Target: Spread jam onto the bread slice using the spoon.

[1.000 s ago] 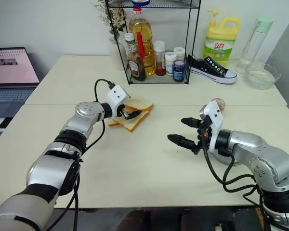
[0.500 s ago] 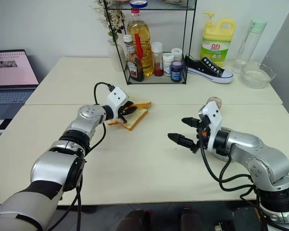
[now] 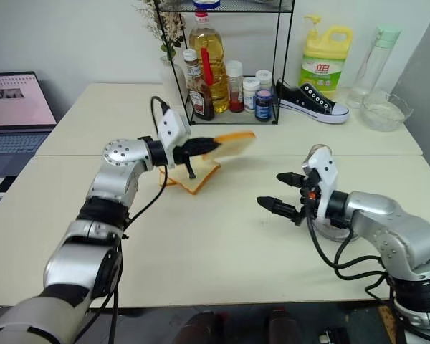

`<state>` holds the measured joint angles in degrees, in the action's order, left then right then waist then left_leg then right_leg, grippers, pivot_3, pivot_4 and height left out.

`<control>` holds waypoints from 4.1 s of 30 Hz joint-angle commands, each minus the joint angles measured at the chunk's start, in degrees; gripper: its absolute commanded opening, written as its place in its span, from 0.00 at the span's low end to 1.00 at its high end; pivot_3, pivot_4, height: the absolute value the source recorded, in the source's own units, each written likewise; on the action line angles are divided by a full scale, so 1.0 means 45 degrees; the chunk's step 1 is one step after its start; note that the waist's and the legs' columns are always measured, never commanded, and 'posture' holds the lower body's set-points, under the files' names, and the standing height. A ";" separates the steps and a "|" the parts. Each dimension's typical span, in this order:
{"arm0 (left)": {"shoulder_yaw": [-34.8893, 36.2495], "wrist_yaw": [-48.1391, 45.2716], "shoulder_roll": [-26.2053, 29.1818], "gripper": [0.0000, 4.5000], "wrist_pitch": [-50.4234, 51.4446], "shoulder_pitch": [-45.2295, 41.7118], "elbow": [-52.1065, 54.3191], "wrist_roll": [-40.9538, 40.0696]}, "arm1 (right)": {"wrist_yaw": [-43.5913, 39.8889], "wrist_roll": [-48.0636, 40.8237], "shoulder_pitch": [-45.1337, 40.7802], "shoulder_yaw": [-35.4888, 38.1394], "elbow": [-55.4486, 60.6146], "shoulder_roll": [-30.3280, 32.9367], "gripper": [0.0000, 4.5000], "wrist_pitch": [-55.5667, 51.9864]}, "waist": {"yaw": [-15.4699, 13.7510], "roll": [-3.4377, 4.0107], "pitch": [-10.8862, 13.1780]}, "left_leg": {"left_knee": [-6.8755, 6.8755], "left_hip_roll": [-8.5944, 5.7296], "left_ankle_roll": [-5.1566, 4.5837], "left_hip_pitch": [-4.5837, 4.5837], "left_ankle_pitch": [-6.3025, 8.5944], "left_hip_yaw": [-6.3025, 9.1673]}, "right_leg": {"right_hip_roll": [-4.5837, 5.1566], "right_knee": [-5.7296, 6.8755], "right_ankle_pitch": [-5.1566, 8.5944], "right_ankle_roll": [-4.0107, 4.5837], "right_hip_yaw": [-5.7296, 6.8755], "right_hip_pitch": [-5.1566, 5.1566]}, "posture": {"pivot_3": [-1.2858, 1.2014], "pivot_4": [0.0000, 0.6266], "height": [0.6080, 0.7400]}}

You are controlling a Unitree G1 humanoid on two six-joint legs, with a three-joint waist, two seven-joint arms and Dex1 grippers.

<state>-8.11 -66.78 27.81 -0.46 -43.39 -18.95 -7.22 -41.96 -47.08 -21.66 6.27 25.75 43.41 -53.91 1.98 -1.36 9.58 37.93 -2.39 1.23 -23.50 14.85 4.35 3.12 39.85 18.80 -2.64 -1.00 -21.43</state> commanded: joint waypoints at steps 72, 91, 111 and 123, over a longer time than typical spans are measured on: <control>-0.1382 0.3741 -0.1661 0.99 0.8552 0.1955 0.8052 -0.5095 | 1.0530 -0.6764 0.5982 0.7480 -0.2857 -0.3972 1.00 0.2602 | -0.0354 0.0111 0.0034 | -0.0040 -0.0007 -0.0106 0.0126 -0.0040 -0.0009 | -0.0016 -0.0188 -0.0087 0.0001 0.0011 0.0234 | 0.52 0.24 1.00; -0.1188 0.4356 -0.1648 0.99 0.8883 0.2039 0.8475 -0.5282 | 1.0328 -0.6329 0.4760 0.7053 -0.4494 -0.4243 1.00 0.2867 | -0.0337 0.0132 0.0036 | -0.0041 -0.0001 -0.0108 0.0136 -0.0040 -0.0008 | -0.0019 -0.0183 -0.0089 -0.0002 0.0009 0.0239 | 0.52 0.24 1.00; -0.1185 0.4484 -0.1559 1.00 0.9003 0.2122 0.8602 -0.5321 | 1.0055 -0.6197 0.4419 0.7252 -0.4613 -0.4630 0.01 0.3422 | -0.0318 0.0156 0.0034 | -0.0040 -0.0001 -0.0108 0.0151 -0.0040 -0.0003 | -0.0019 -0.0188 -0.0090 -0.0003 0.0014 0.0257 | 0.52 0.24 1.00; -0.0154 0.4432 -0.1384 1.00 0.9184 0.1519 0.7939 -0.5648 | 0.8708 -0.6052 0.3466 0.6698 -0.2289 -0.1949 0.01 0.2734 | -0.0254 0.0226 0.0075 | -0.0039 0.0002 -0.0108 0.0144 -0.0040 -0.0012 | -0.0022 -0.0189 -0.0095 -0.0014 0.0008 0.0247 | 0.52 0.24 1.00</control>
<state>-10.55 -46.77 21.24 41.14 -35.04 16.89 -31.58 -1.27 -74.35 -4.57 36.71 12.86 33.09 -41.23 0.83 -0.34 9.91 37.75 -2.38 0.74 -22.86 14.67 4.32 3.01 39.00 18.37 -2.70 -0.94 -20.31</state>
